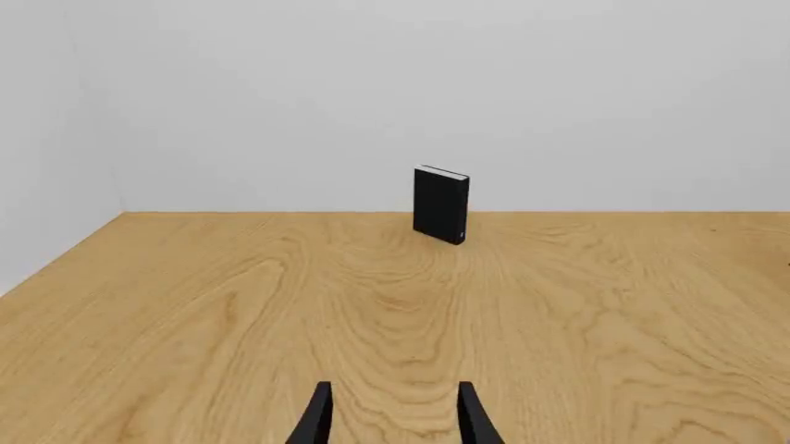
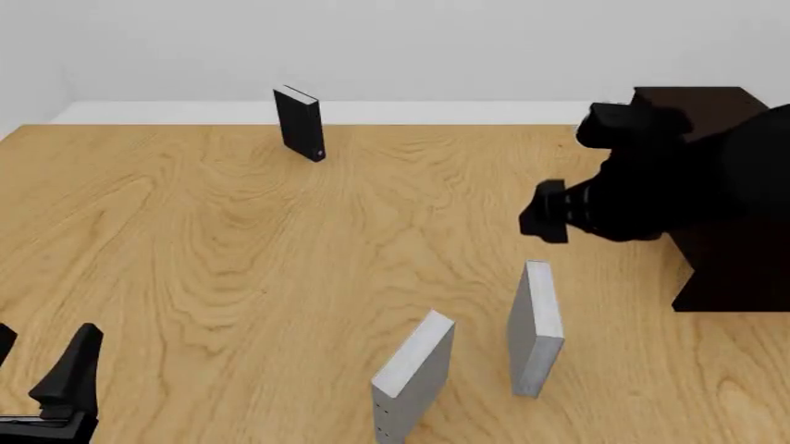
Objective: Pick up the book on the right and place it on the cabinet shelf.
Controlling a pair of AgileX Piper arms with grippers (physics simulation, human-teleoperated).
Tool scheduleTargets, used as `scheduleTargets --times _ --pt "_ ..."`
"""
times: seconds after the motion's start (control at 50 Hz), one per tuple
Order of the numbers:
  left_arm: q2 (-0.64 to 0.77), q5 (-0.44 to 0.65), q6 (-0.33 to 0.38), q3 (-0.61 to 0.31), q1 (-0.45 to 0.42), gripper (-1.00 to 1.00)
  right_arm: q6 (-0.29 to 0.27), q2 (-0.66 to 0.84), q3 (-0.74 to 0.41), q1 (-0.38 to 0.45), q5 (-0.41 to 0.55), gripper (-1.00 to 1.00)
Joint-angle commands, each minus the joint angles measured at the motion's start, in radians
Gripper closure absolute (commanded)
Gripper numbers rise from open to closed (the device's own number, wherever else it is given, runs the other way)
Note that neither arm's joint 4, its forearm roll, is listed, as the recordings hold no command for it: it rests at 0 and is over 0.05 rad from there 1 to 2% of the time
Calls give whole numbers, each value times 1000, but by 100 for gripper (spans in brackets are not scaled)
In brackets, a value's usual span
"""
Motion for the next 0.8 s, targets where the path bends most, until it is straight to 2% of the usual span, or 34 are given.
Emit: scheduleTargets --times 0.02,0.18,0.42,0.46,0.54,0.56,0.6,0.62,0.8 --pt "-2 2 0 0 -1 -100 -7 23 21 -12 -21 -100" --pt "-2 2 0 0 -1 -100 15 42 62 0 -58 -100" --pt "-3 2 0 0 -1 -100 -14 91 61 -11 -91 -100" --pt "-3 2 0 0 -1 -100 1 98 58 2 -93 -100" --pt "-3 2 0 0 -1 -100 -3 108 56 -2 -97 -100" --pt "-3 2 1 0 -1 -100 -27 111 57 -16 -96 -100" --pt "-3 2 1 0 -1 -100 -2 110 63 -4 -102 -100" --pt "-3 2 0 0 -1 -100 -16 109 66 -8 -103 -100" --pt "-3 2 1 0 -1 -100 -11 106 111 -11 -140 -100"
